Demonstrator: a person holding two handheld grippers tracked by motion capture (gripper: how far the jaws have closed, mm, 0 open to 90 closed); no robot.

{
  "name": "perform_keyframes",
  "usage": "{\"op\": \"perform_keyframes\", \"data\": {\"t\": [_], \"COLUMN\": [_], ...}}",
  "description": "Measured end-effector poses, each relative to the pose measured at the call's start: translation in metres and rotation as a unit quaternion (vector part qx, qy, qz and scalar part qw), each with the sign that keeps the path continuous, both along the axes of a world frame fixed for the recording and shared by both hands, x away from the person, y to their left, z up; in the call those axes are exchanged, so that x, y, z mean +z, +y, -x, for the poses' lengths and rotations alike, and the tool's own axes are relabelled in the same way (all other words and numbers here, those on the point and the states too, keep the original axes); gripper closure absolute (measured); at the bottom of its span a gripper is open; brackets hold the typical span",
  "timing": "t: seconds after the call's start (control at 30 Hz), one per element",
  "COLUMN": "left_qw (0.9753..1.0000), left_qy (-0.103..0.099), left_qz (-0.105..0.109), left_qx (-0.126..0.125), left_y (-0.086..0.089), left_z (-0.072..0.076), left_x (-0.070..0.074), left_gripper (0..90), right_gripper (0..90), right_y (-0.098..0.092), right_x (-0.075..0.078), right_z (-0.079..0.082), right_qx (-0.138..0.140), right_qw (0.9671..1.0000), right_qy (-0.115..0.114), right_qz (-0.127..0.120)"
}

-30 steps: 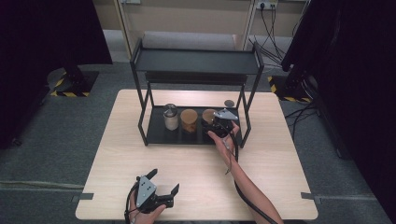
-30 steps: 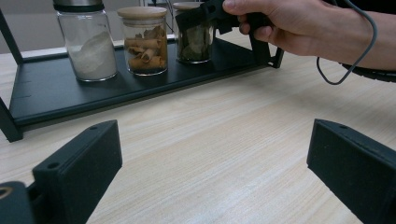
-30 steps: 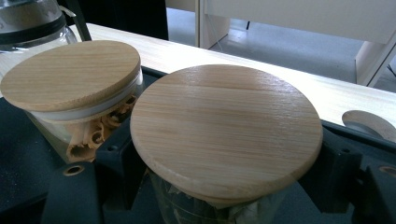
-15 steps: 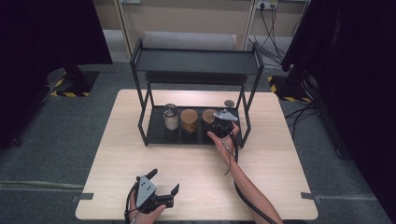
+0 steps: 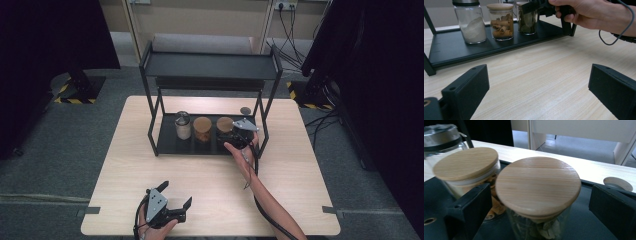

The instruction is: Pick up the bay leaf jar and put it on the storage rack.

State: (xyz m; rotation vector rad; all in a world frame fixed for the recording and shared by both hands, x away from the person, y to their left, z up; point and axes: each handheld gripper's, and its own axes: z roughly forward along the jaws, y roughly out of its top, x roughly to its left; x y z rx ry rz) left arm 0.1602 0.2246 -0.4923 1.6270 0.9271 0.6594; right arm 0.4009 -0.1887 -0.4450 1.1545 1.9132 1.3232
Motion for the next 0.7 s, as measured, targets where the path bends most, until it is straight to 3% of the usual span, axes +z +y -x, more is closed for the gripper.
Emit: {"op": "perform_keyframes", "data": {"t": [0.13, 0.7], "left_qw": [1.0000, 1.0000], "left_qy": [-0.001, 0.000], "left_qz": [0.000, -0.001], "left_qx": [0.000, 0.001], "left_y": [0.000, 0.000], "left_z": [0.000, 0.000], "left_x": [0.000, 0.000], "left_gripper": [2.8, 2.8], "right_gripper": [4.2, 4.0], "right_y": [-0.004, -0.015], "right_x": [0.001, 0.009], "right_z": [0.005, 0.025], "right_qx": [0.002, 0.017], "right_qw": [0.9999, 0.9995], "right_qy": [-0.002, -0.014], "right_qz": [-0.014, -0.022]}}
